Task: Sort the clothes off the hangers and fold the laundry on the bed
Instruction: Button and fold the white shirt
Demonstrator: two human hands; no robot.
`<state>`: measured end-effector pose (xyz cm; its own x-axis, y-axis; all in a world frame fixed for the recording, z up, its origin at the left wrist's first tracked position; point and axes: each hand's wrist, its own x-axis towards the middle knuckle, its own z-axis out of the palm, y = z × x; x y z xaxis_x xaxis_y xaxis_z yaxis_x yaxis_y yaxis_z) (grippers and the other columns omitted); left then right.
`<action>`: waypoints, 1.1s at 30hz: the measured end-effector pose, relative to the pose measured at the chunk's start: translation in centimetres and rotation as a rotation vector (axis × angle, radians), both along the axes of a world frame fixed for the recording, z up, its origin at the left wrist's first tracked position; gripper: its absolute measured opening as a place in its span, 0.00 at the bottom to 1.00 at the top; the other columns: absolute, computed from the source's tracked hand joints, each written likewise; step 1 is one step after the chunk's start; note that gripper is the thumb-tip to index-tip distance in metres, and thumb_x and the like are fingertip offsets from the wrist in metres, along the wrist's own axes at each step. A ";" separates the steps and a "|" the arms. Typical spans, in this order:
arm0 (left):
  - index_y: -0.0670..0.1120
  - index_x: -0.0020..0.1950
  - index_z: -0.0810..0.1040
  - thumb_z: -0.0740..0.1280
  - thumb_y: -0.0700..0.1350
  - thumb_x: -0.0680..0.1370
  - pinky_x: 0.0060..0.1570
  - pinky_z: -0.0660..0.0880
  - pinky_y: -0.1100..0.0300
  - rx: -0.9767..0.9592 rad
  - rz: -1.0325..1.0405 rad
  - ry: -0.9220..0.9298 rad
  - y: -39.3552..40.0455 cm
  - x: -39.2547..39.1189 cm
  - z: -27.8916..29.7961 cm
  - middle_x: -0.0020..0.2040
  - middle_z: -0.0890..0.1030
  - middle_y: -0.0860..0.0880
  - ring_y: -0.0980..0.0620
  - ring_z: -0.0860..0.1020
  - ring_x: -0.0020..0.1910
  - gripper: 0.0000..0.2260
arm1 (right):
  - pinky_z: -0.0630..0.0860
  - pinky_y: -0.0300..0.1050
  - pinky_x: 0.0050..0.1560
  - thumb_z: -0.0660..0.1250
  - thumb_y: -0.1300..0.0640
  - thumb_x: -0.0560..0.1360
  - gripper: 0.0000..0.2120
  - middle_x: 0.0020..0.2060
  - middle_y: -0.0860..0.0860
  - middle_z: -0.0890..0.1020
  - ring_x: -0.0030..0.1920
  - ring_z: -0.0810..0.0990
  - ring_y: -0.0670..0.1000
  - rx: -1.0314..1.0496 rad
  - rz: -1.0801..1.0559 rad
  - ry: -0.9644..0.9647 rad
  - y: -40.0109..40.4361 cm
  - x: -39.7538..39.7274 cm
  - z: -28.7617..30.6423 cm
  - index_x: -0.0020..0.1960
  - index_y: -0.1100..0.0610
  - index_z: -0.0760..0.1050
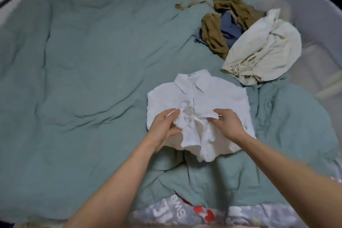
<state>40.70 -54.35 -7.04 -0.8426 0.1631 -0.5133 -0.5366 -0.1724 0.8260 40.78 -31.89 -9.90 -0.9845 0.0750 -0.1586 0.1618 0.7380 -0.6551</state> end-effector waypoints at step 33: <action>0.45 0.69 0.73 0.67 0.48 0.79 0.68 0.59 0.60 -0.963 -0.421 0.700 5.1 -27.8 -14.7 0.68 0.74 0.48 0.48 0.67 0.70 0.19 | 0.69 0.50 0.47 0.63 0.64 0.74 0.10 0.51 0.62 0.77 0.53 0.75 0.63 0.276 -0.329 -0.019 7.5 -26.3 -10.6 0.55 0.64 0.73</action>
<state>12.93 -49.22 -21.74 -0.9553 0.2931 -0.0386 0.1988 0.7335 0.6500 14.53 -24.37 -20.53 -0.8982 0.4265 -0.1061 0.4276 0.7924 -0.4351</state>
